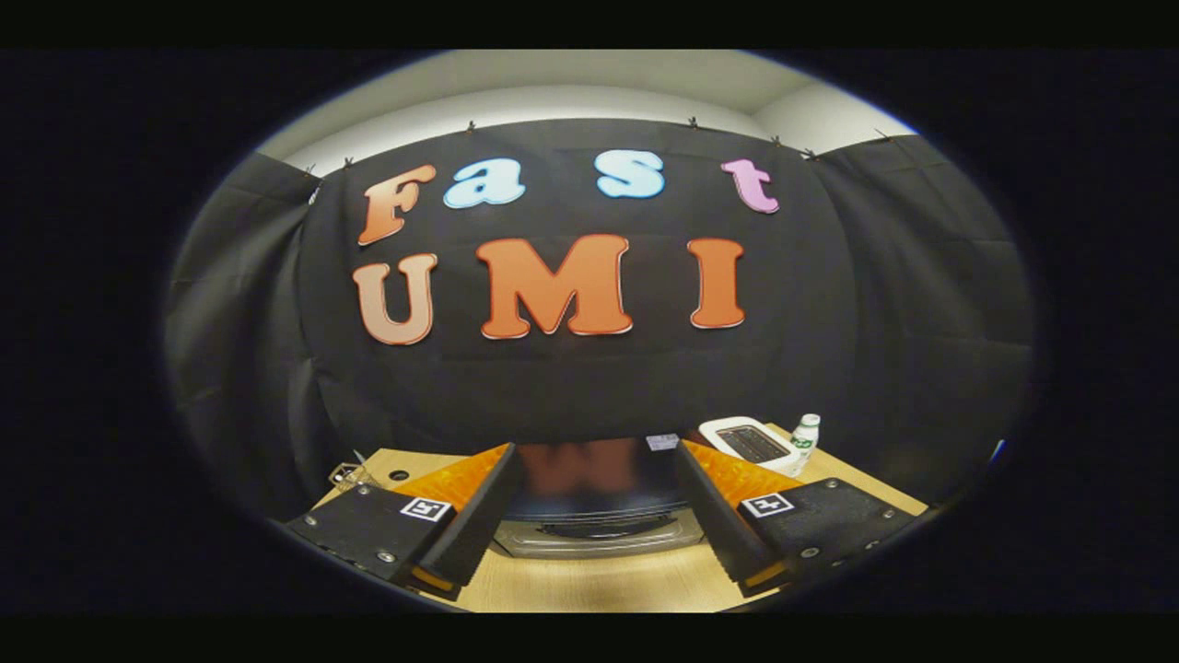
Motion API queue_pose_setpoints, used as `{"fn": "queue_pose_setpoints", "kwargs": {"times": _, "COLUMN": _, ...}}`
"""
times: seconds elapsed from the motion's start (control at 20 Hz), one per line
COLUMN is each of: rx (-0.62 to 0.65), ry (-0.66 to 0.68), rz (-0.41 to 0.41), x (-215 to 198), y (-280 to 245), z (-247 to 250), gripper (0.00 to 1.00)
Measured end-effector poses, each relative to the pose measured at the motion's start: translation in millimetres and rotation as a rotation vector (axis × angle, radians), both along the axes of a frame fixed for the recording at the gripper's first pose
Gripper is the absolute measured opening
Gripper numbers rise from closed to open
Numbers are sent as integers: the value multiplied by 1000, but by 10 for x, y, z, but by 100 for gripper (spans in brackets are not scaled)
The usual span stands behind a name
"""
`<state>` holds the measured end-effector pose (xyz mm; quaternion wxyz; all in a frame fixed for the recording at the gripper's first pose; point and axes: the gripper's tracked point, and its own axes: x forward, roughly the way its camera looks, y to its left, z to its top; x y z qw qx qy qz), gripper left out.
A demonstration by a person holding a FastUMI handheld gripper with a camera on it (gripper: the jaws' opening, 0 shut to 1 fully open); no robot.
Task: Open the toaster oven, put the food inside, and close the toaster oven door.
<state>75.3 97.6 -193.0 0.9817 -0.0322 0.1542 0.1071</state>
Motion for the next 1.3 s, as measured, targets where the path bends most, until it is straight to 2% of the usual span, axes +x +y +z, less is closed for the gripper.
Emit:
{"fn": "queue_pose_setpoints", "kwargs": {"times": 0.3, "rx": -52, "ry": 136, "rz": 7, "x": 201, "y": -38, "z": -835, "gripper": 99}}
{"fn": "queue_pose_setpoints", "kwargs": {"times": 0.55, "rx": -74, "ry": 209, "rz": 10, "x": 293, "y": -106, "z": -1227, "gripper": 99}}
{"fn": "queue_pose_setpoints", "kwargs": {"times": 0.95, "rx": -101, "ry": 224, "rz": 38, "x": 251, "y": -120, "z": -1347, "gripper": 99}}
{"fn": "queue_pose_setpoints", "kwargs": {"times": 1.3, "rx": -114, "ry": 254, "rz": 56, "x": 29, "y": -174, "z": -1355, "gripper": 99}}
